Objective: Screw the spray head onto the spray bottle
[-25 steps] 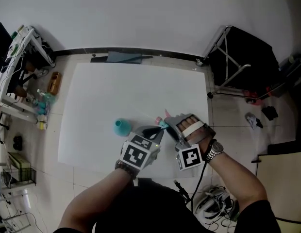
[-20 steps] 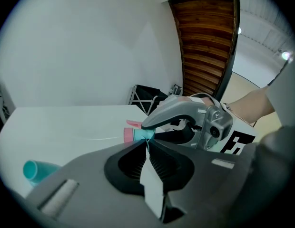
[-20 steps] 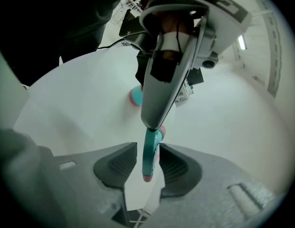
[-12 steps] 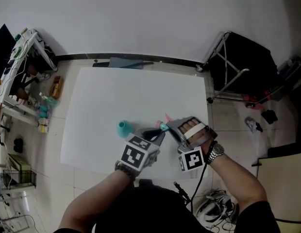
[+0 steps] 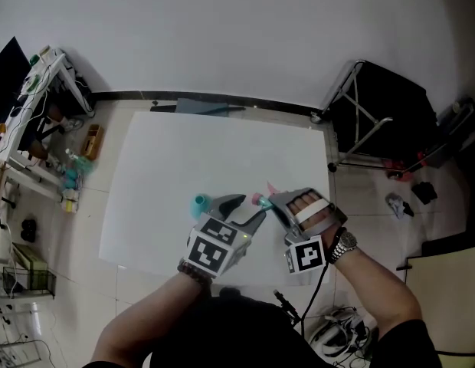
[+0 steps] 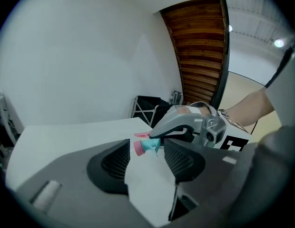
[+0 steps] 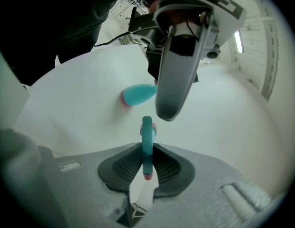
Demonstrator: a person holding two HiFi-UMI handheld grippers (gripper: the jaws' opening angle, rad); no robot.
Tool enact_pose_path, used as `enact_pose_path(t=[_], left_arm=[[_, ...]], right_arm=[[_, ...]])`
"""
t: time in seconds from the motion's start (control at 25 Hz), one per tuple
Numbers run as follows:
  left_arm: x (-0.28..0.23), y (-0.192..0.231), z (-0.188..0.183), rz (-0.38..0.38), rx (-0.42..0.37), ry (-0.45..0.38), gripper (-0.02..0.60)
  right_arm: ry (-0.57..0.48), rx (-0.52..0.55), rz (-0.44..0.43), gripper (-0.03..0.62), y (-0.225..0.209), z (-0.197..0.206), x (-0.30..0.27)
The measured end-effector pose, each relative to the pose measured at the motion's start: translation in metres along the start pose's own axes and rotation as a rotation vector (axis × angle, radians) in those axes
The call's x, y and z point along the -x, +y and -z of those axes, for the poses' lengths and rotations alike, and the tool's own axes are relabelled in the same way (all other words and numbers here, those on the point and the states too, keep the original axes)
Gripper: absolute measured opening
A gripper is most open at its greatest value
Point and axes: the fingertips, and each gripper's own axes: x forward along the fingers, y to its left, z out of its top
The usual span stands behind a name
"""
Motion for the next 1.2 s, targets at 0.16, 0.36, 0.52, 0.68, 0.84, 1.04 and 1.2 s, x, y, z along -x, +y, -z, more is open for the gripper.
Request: enact_pose_path(t=[0.16, 0.36, 0.52, 0.68, 0.84, 1.04, 1.2], left_arm=[[0.019, 0.005, -0.009, -0.015, -0.032, -0.039, 0.266], [0.046, 0.024, -0.004, -0.083, -0.112, -0.061, 0.293], [0.065, 0.047, 0.008, -0.176, -0.177, -0.063, 0.313], [0.075, 0.072, 0.027, -0.257, -0.203, -0.034, 0.353], [0.075, 0.097, 0.052, -0.284, -0.199, 0.03, 0.395], [0.064, 0.109, 0.088, -0.244, -0.215, 0.12, 0.433], [0.05, 0.114, 0.106, -0.21, -0.256, 0.178, 0.454]], right_arm=[[0.018, 0.005, 0.009, 0.055, -0.007, 0.002, 0.004], [0.019, -0.056, 0.021, 0.055, -0.021, 0.0, 0.013], [0.005, -0.14, 0.009, 0.054, -0.039, -0.004, 0.025], [-0.023, -0.219, -0.046, 0.055, -0.052, -0.013, 0.034], [-0.041, -0.299, -0.14, 0.055, -0.061, -0.026, 0.04], [-0.05, -0.375, -0.26, 0.054, -0.06, -0.042, 0.051], [-0.04, -0.418, -0.368, 0.054, -0.062, -0.053, 0.063]])
